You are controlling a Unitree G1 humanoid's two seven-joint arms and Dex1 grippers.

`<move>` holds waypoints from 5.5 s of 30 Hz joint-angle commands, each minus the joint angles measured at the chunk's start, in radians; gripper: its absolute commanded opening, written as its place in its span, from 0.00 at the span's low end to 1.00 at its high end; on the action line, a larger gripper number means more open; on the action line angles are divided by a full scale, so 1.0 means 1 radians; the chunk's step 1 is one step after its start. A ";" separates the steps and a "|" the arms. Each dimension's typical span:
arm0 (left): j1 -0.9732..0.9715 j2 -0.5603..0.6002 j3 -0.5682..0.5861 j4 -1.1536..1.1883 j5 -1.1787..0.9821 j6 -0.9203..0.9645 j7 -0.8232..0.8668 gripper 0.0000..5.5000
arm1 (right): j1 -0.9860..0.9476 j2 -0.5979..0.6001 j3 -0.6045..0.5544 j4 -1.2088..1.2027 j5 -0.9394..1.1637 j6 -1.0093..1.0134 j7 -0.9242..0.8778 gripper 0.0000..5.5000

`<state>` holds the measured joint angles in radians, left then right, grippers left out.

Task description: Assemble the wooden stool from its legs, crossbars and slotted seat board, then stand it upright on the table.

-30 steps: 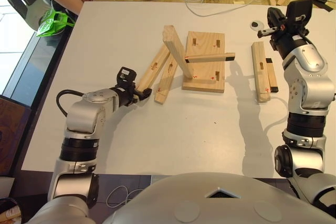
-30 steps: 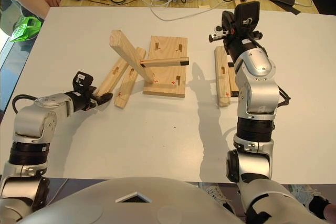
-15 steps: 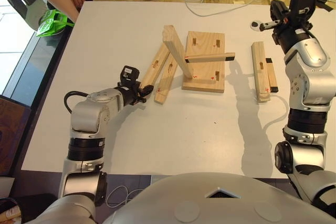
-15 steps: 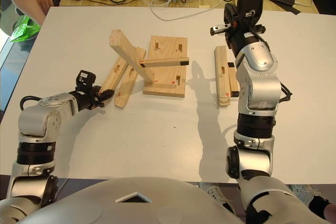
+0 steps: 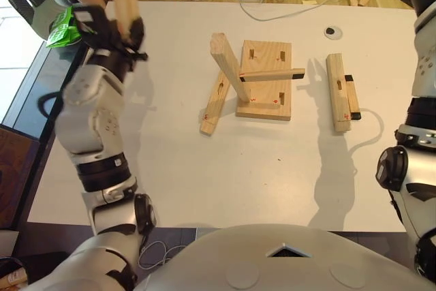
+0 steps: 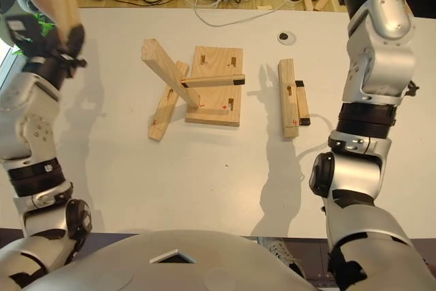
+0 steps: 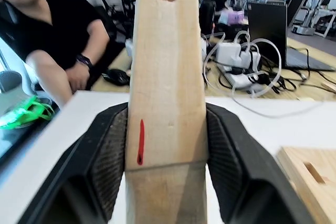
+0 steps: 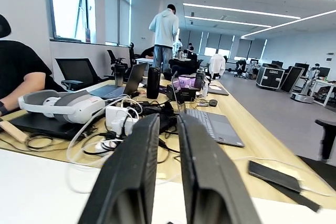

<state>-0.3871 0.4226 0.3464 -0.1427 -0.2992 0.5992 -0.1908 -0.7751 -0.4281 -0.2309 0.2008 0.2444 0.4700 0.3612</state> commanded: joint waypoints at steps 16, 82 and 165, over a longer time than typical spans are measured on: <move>-0.110 0.076 -0.265 -0.161 0.054 -0.317 -0.255 0.37 | -0.126 0.204 -0.096 -0.385 0.713 0.522 -0.061 0.67; 0.245 0.040 -0.364 -0.331 0.090 0.045 -0.296 0.87 | 0.234 -0.107 -0.117 -0.250 0.691 0.348 -0.136 0.18; 0.319 -0.055 -0.401 -0.485 -0.213 0.444 -0.131 0.87 | 0.635 -0.019 -0.185 -0.613 0.895 0.459 -0.656 0.18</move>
<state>-0.0604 0.3622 -0.0527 -0.6376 -0.5198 1.0452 -0.3273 -0.1547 -0.3731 -0.4352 -0.4373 1.2242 0.8867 -0.2857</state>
